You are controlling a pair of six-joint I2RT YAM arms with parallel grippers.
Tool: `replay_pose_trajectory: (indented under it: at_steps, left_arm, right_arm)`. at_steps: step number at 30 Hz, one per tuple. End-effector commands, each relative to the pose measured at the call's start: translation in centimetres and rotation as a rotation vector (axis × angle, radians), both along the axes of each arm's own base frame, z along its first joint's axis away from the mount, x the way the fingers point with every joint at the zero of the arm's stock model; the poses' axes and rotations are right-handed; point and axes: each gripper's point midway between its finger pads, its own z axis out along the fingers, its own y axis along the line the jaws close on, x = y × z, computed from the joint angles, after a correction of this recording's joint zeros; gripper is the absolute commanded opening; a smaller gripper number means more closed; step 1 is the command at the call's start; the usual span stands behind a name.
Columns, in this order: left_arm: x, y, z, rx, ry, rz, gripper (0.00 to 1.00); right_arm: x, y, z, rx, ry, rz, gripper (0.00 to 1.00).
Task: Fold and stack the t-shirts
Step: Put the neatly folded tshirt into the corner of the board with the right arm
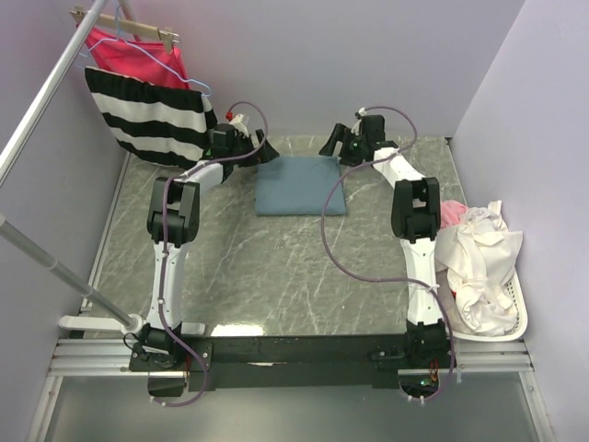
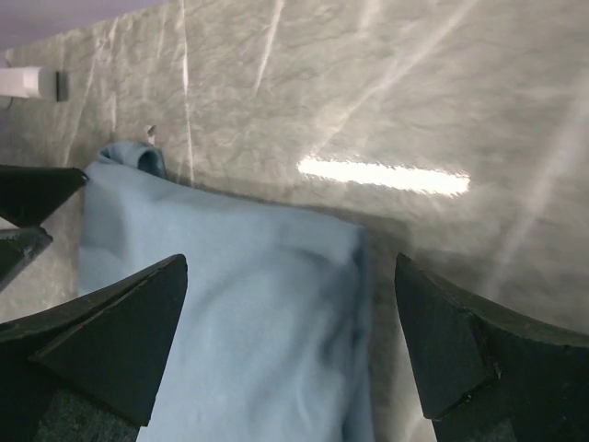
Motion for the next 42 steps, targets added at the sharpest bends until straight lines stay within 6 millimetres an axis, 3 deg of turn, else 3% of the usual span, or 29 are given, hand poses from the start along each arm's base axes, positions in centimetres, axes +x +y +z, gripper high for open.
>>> replay_pose_trajectory:
  at_steps: [1, 4, 7, 11, 15, 23, 29, 37, 40, 42]
  left_arm:
    - [1.1, 1.1, 7.2, 0.029, -0.148, 0.032, 0.99]
    - [0.3, 1.6, 9.6, 0.038, -0.167, 0.051, 1.00]
    - [-1.2, 2.2, 9.6, 0.040, -0.132, 0.080, 0.99]
    - [-3.5, 2.7, 6.8, 0.040, -0.022, 0.098, 0.99]
    - [-5.4, 3.0, 4.2, 0.037, 0.050, 0.102, 0.99]
    - [-8.2, 3.1, -0.3, 0.025, 0.150, 0.101, 0.99]
    - [-9.2, 3.0, -2.9, 0.030, 0.200, 0.094, 0.99]
    - [-9.7, 1.5, -4.4, -0.002, 0.235, 0.054, 0.99]
    - [-10.0, 0.7, -4.5, -0.002, 0.235, 0.034, 0.99]
    - [-10.2, 0.3, -4.6, -0.001, 0.240, 0.026, 0.99]
  right_arm:
    - [0.9, -2.6, 11.1, -0.060, -0.247, -0.072, 1.00]
    - [-0.2, -4.7, 12.5, -0.105, -0.224, -0.127, 1.00]
    - [-1.9, -6.5, 11.4, -0.116, -0.131, -0.160, 1.00]
    - [-4.5, -5.9, 8.5, -0.003, 0.017, -0.103, 1.00]
    - [-6.8, -5.7, 4.8, 0.002, 0.115, -0.088, 1.00]
    - [-9.6, -5.0, 0.5, 0.008, 0.226, -0.025, 1.00]
    - [-11.2, -2.5, -1.9, 0.016, 0.302, 0.054, 1.00]
    - [-12.7, 3.5, -4.6, 0.028, 0.395, 0.185, 0.95]
    - [-12.6, 5.2, -5.1, 0.084, 0.414, 0.201, 0.89]
    - [-12.3, 5.7, -5.3, 0.094, 0.416, 0.192, 0.72]
